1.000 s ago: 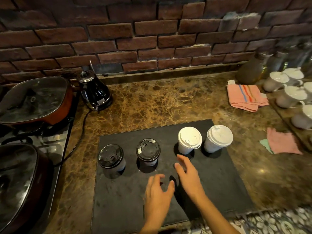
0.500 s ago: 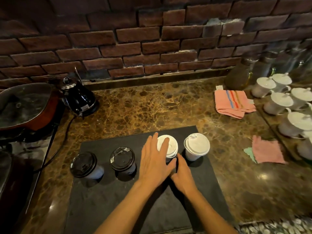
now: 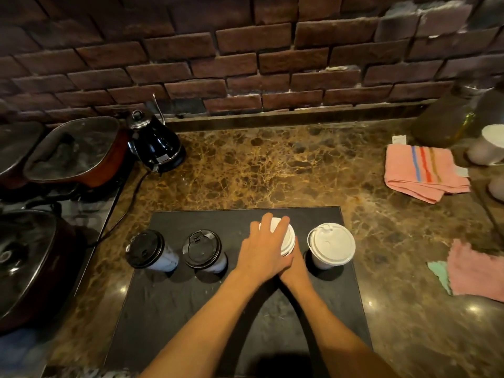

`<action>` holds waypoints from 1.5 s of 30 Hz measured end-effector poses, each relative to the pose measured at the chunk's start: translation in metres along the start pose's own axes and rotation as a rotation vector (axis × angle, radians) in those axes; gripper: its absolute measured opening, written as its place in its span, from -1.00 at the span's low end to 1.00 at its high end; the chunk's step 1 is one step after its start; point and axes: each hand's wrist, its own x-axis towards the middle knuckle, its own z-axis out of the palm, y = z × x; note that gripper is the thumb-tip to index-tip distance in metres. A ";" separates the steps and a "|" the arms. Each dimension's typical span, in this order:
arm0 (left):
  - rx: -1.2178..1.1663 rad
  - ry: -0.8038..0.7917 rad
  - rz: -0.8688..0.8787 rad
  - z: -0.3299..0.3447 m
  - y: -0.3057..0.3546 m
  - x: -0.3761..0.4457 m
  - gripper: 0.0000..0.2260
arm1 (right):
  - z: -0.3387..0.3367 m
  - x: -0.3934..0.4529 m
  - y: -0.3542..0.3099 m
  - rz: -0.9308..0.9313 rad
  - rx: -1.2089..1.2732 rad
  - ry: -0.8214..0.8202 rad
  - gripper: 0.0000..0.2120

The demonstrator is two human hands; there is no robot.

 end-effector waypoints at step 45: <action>-0.789 0.104 0.235 -0.235 0.015 -0.085 -0.65 | -0.074 -0.136 -0.198 -0.477 0.738 0.095 -0.61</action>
